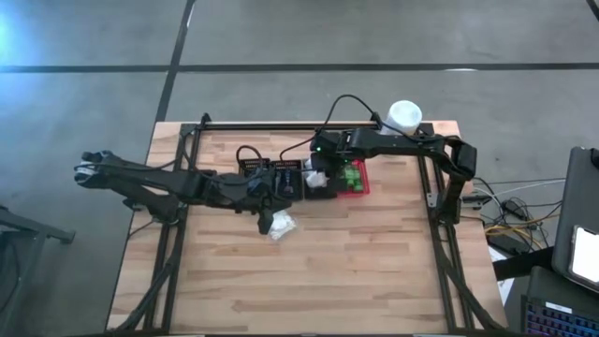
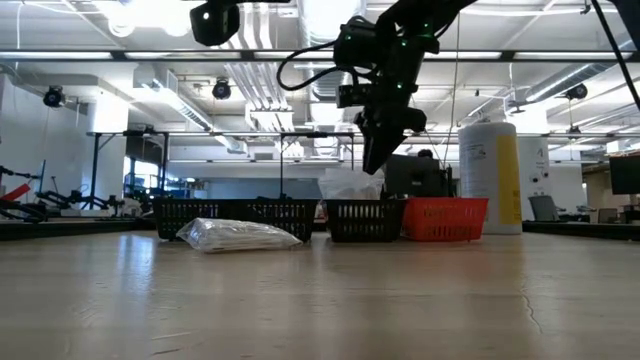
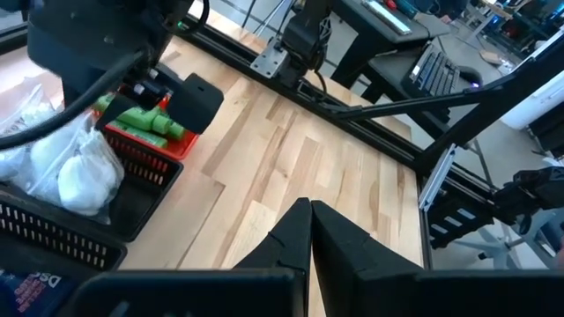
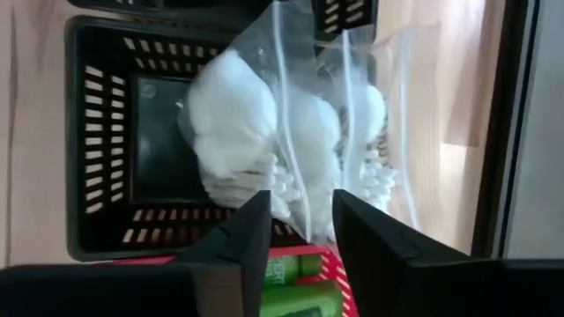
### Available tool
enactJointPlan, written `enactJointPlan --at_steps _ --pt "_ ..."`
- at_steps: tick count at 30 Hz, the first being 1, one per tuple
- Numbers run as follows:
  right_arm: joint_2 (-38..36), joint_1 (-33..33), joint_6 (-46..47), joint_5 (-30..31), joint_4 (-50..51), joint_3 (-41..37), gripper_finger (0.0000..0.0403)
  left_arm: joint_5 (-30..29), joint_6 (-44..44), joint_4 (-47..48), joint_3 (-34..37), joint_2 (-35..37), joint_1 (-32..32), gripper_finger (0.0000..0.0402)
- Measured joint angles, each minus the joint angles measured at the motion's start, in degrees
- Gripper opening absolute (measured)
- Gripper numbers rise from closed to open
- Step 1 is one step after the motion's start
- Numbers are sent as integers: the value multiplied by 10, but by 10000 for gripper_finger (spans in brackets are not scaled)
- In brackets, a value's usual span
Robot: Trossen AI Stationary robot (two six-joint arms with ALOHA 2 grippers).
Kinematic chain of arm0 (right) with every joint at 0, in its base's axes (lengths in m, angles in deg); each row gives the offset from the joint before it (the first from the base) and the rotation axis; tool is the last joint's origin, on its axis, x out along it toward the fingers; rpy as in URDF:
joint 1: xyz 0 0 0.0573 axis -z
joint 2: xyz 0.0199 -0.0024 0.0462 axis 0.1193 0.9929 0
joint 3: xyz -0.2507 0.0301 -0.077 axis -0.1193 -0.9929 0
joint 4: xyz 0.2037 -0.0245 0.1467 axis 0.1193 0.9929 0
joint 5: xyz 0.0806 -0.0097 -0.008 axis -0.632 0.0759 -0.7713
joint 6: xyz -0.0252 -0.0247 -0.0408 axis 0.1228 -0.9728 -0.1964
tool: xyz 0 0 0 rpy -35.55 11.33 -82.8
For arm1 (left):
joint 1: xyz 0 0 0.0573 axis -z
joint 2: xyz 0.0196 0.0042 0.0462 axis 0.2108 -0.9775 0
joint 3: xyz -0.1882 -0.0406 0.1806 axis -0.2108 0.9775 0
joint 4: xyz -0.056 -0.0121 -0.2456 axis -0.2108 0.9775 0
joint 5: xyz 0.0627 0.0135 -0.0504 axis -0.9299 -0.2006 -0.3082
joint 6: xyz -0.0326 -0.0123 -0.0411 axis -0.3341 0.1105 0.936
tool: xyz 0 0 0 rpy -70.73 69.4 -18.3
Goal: Pick & Place Travel size toiletries
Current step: Put the white cotton pack into the right black bin
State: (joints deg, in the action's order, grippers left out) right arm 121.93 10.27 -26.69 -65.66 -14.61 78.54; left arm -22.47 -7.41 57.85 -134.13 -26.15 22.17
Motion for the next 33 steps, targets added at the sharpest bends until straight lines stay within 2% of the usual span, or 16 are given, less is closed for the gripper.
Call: enactJointPlan --at_steps 6,12,15,20,33 --pt "-18 -4 18 1 7 0 150 4 17 17 20 0 3 14" --pt "-58 -17 46 -3 9 0 155 7 54 86 33 0 6 14" --pt "-76 -24 67 -4 11 0 151 7 71 136 45 0 6 14" --pt "-103 -34 108 -8 9 0 138 7 110 163 75 0 6 14" --pt "-113 -42 164 -4 8 0 104 7 118 160 83 -1 7 14"
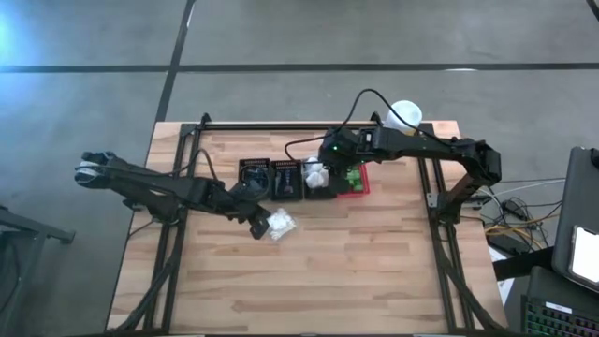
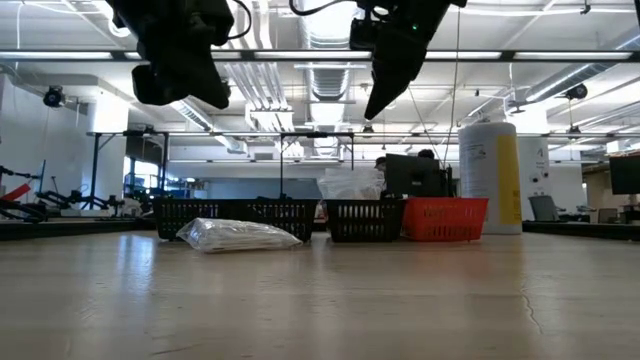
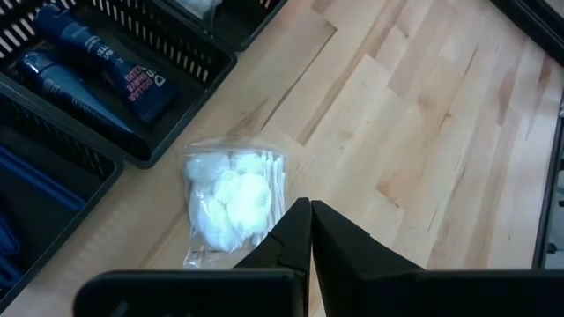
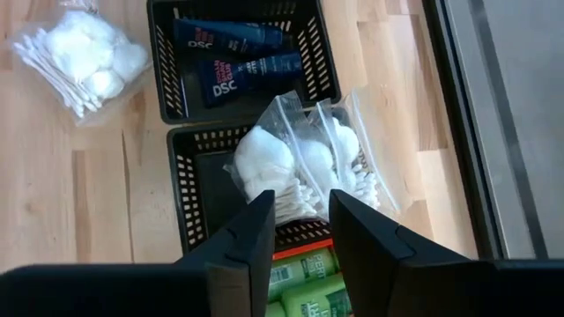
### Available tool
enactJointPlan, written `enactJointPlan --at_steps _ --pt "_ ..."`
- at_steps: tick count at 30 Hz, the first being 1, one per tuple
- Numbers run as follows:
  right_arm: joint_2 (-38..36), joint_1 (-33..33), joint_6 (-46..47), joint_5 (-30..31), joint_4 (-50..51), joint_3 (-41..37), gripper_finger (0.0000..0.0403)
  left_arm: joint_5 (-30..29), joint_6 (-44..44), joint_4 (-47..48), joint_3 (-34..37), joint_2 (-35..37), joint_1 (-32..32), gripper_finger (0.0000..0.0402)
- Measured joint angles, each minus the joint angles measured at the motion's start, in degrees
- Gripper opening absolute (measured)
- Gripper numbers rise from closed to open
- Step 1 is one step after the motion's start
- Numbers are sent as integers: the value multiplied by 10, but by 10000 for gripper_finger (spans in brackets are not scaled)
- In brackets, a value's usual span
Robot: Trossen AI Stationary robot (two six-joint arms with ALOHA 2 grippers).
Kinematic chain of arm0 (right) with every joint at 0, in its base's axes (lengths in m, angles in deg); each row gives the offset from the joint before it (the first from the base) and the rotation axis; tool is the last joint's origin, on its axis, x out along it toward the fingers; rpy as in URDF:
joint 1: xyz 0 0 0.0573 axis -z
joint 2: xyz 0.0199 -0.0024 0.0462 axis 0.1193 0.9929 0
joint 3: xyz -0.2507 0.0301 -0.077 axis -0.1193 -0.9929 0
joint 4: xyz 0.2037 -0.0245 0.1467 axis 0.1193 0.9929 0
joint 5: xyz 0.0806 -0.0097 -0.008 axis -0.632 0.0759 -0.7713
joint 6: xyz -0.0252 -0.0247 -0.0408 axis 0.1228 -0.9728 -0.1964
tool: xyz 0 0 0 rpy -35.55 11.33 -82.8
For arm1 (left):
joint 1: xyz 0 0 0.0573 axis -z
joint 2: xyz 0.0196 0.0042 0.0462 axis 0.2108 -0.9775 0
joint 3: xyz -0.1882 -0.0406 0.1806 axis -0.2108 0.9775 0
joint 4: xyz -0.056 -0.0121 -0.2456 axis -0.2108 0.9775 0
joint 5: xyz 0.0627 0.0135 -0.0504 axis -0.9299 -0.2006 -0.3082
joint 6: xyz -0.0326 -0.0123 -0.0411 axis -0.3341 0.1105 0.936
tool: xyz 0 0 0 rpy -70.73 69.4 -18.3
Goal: Pick & Place Travel size toiletries
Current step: Put the white cotton pack into the right black bin
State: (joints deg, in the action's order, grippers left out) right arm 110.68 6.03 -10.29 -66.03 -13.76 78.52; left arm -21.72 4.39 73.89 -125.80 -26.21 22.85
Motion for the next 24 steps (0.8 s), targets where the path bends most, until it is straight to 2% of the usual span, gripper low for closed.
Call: enactJointPlan --at_steps 11,20,24 --pt "0 -3 18 1 -10 0 85 0 0 0 0 0 0 14" --pt "0 -41 43 4 -16 3 73 0 0 0 0 0 0 14" --pt "0 -58 63 30 -10 3 80 0 0 0 0 0 -1 14"
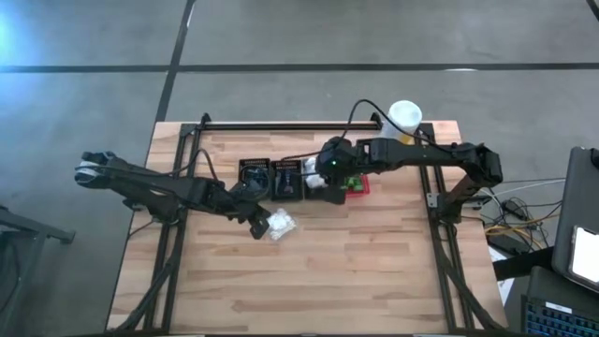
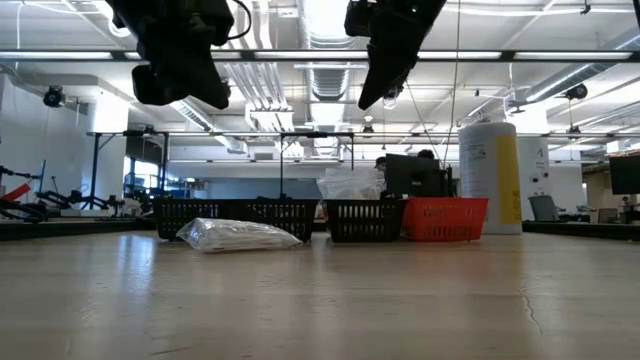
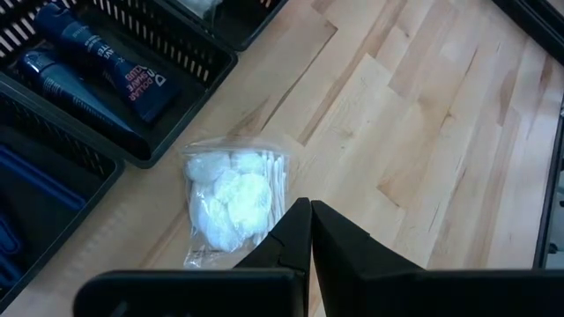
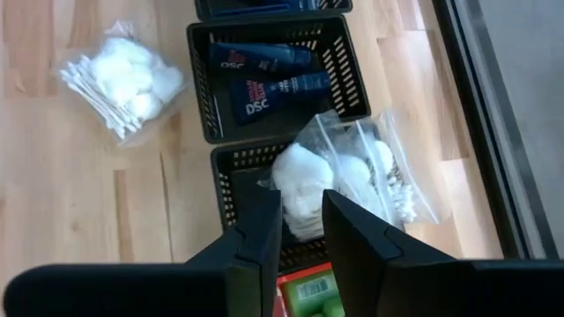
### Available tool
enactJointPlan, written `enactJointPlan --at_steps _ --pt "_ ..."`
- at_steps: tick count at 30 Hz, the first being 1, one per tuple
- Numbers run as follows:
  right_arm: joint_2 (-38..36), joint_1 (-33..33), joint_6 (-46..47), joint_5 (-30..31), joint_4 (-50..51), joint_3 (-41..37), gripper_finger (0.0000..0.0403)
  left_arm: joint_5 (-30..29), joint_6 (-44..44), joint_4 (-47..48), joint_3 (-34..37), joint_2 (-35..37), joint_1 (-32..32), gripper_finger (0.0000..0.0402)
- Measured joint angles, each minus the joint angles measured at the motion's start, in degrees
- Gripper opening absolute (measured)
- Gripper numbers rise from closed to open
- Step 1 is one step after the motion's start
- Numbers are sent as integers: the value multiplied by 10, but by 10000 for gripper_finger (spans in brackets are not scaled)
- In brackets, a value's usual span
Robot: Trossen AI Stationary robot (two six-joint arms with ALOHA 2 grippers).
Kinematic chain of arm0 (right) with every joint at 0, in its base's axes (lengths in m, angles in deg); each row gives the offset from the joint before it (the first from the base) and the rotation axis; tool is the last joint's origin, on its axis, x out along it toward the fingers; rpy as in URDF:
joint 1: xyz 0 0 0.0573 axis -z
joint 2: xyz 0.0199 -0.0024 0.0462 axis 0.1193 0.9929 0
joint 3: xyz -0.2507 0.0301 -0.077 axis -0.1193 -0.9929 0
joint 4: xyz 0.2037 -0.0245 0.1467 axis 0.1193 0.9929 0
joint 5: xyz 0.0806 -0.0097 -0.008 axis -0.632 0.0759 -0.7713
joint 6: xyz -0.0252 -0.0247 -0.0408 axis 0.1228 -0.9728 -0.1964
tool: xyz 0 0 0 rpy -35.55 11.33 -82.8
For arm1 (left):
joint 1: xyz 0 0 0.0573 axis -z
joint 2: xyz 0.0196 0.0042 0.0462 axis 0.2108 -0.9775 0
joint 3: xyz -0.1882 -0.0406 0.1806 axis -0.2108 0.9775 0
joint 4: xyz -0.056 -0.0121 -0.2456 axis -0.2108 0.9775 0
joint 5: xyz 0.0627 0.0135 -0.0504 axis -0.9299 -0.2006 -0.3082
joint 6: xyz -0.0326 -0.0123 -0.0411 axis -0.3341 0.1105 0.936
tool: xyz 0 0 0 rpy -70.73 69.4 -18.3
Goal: Pick & Place Travel size toiletries
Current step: Put the white cotton pack into the right black bin
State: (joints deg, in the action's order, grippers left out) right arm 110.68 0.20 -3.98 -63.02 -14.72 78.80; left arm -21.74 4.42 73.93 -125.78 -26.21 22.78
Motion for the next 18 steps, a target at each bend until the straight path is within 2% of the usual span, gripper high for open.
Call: enactJointPlan --at_steps 11,18 --pt "0 -13 14 2 -3 0 109 0 0 0 0 0 0 14" --pt "0 -13 14 2 -5 0 96 0 0 0 0 0 0 14"
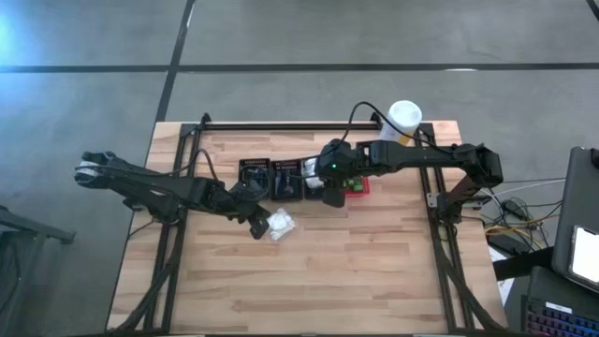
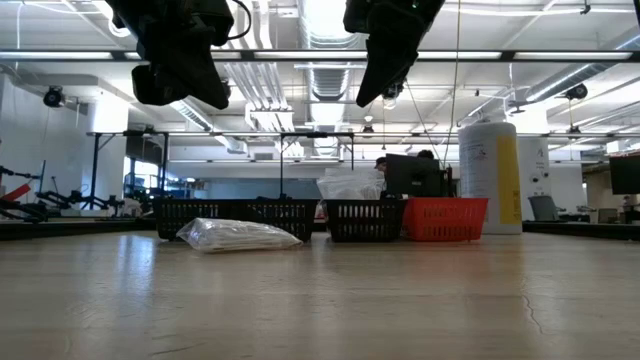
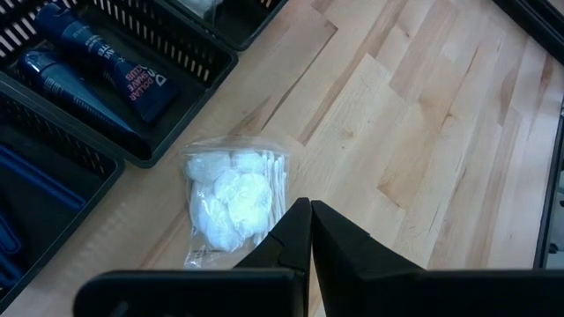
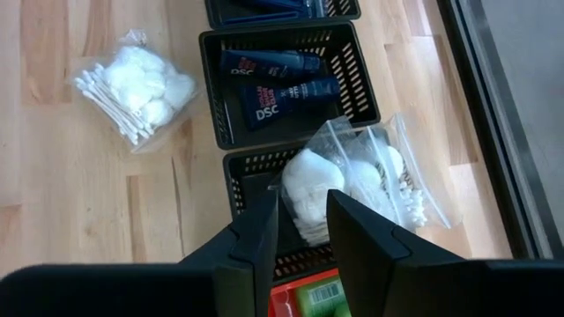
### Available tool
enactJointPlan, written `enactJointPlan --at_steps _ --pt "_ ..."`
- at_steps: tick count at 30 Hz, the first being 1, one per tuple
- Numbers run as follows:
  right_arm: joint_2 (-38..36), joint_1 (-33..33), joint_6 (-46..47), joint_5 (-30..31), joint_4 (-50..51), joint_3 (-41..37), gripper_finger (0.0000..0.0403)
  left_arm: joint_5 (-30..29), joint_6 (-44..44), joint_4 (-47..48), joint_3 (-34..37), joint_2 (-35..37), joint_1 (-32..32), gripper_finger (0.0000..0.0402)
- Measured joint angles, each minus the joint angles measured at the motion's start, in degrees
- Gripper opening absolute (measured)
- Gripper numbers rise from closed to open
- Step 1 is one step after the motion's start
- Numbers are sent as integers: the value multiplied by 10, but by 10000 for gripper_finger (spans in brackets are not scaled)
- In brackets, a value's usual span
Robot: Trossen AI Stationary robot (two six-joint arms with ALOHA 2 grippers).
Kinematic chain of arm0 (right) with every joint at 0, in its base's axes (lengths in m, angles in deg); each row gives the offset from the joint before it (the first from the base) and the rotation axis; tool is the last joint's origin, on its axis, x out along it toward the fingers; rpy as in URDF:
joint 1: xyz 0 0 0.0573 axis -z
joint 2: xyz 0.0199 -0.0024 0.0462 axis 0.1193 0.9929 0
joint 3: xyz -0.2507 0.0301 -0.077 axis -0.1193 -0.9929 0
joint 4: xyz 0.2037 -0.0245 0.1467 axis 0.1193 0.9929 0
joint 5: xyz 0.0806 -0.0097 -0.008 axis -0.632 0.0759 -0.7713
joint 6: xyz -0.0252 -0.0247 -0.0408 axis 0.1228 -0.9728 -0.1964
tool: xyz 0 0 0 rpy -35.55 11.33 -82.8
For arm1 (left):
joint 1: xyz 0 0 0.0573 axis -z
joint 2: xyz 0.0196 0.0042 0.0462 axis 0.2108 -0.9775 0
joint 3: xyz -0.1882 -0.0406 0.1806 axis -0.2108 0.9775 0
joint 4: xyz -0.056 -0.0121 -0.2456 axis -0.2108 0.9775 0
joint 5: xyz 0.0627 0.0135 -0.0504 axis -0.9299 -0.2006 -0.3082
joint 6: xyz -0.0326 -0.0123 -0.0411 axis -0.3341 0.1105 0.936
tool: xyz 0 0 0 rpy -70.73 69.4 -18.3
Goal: Pick & Place Travel size toiletries
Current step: Put the white cotton pack into the right black bin
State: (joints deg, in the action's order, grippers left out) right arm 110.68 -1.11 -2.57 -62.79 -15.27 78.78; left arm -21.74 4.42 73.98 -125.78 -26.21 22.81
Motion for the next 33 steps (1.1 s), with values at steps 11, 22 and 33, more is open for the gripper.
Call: enactJointPlan --at_steps 11,22,33 --pt "0 -1 7 0 -2 0 75 0 0 0 0 0 0 14" --pt "0 -2 15 0 -7 0 101 0 0 0 0 0 0 14" --pt "0 -2 30 -1 -34 0 129 0 0 0 0 0 0 14"
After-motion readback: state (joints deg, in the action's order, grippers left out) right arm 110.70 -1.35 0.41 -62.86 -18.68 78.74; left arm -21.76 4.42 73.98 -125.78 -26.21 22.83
